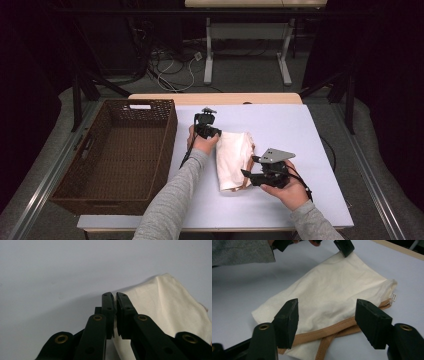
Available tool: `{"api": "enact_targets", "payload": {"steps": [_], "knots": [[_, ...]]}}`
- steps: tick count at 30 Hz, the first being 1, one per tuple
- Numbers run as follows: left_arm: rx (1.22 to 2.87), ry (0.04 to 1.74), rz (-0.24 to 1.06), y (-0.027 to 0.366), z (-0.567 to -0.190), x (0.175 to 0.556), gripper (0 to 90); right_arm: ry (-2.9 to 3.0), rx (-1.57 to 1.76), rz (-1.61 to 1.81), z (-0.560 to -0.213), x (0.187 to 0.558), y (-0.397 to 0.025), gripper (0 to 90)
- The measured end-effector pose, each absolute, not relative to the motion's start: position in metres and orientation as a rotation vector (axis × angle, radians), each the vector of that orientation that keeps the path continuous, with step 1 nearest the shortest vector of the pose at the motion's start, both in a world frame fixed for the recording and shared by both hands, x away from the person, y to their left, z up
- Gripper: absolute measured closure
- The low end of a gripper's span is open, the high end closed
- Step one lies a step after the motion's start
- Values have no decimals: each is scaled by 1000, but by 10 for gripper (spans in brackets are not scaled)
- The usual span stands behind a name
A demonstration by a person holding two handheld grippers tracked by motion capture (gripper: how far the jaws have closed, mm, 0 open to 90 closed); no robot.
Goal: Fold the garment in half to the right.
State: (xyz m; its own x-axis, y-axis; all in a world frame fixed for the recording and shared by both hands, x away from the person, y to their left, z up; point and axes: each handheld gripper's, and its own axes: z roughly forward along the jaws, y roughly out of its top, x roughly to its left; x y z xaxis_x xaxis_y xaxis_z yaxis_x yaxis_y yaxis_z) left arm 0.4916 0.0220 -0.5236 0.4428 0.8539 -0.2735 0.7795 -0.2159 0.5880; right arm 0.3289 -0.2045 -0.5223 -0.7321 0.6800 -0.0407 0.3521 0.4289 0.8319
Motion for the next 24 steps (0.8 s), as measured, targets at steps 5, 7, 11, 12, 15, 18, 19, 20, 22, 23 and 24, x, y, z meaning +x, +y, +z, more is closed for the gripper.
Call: {"api": "enact_targets", "payload": {"steps": [5,7,11,12,15,18,19,20,22,23,24], "knots": [[2020,1361,147,23,-522,490,855,2350,863,1171,-521,328,-203,220],[2020,1360,148,22,-521,489,856,2362,852,1145,-522,327,-202,189],[2030,1353,164,21,-520,488,855,2368,858,1142,-521,327,-201,145],[2030,1353,164,21,-520,487,855,2368,853,1152,-521,327,-202,136],[2035,1348,168,20,-519,486,855,2391,827,1153,-519,327,-202,64],[2031,1347,170,19,-519,485,856,2418,781,1126,-518,327,-201,41],[2034,1343,171,19,-518,484,856,2422,771,1115,-518,327,-201,42],[2034,1343,174,19,-518,484,856,2430,756,1100,-518,327,-200,43],[2028,1343,173,19,-517,484,856,2445,718,1082,-517,327,-199,83],[2028,1345,173,19,-517,484,856,2451,689,1074,-517,327,-198,105],[2037,1337,179,19,-517,484,856,2452,668,1059,-516,326,-196,115]]}}
